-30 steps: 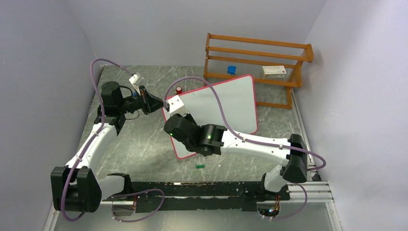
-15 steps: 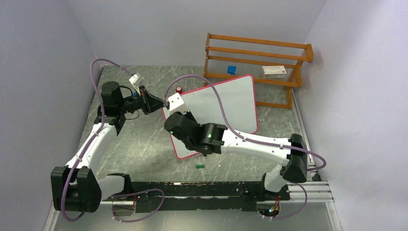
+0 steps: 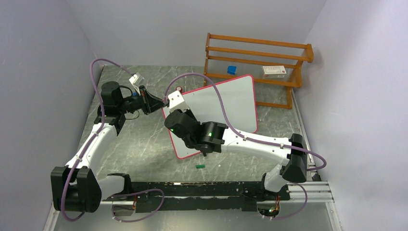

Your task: Write a sentence on the whiteboard

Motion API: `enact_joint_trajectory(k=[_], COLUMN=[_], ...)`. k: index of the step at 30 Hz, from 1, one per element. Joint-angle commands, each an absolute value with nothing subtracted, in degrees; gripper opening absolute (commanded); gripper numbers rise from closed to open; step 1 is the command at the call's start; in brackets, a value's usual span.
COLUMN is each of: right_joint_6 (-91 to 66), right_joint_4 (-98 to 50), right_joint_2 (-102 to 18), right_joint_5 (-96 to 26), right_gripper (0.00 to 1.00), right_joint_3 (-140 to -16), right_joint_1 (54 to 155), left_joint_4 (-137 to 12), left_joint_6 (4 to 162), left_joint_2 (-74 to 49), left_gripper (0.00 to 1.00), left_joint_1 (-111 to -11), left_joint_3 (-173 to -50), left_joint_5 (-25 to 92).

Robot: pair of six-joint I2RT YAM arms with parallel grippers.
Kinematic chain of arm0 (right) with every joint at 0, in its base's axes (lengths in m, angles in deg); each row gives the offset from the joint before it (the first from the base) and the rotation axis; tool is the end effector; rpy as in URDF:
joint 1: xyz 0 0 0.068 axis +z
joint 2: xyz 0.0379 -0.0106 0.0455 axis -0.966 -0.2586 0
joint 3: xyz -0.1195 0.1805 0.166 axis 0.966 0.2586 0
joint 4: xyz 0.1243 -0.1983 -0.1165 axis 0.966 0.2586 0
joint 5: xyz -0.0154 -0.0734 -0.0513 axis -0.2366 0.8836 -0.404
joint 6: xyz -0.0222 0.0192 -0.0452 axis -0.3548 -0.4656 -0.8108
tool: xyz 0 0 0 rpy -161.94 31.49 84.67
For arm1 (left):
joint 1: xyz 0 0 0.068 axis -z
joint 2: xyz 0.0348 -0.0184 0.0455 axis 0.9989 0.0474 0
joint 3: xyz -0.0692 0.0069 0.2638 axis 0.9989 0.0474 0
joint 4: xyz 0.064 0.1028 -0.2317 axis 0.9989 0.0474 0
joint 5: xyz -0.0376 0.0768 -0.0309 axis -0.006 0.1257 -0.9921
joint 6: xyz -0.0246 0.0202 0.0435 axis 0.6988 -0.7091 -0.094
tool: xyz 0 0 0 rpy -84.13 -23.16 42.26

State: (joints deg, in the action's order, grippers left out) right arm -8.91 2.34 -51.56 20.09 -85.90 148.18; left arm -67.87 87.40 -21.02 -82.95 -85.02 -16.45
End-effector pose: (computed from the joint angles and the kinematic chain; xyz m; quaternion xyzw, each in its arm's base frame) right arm 0.1276 0.3311 0.3525 -0.2579 0.7890 0.0200 0.5573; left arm 0.2535 -0.0495 0.3030 0.2308 0.7125 -0.4699 0.4672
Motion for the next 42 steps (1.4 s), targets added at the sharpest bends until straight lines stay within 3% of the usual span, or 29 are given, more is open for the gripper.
enact_joint_trajectory(k=[1, 19, 42], right_joint_6=[-9.4, -8.2, -3.5], right_joint_4=[0.5, 0.5, -3.3], right_joint_2=[-52.1, -47.8, -39.6], right_joint_5=[22.1, 18.6, 19.0], right_gripper=[0.0, 0.0, 0.0], right_joint_3=[-87.6, -85.4, -72.5], right_joint_1=[147.2, 146.9, 150.7], left_joint_4=[-66.6, -65.2, -64.8], left_joint_6=[84.8, 83.9, 83.8], left_joint_2=[-21.1, -21.0, -21.0], left_gripper=[0.05, 0.05, 0.05], left_joint_1=[-82.1, -82.1, -82.2], left_joint_3=[-83.9, -84.2, -84.3], left_joint_5=[-17.2, -16.0, -15.1])
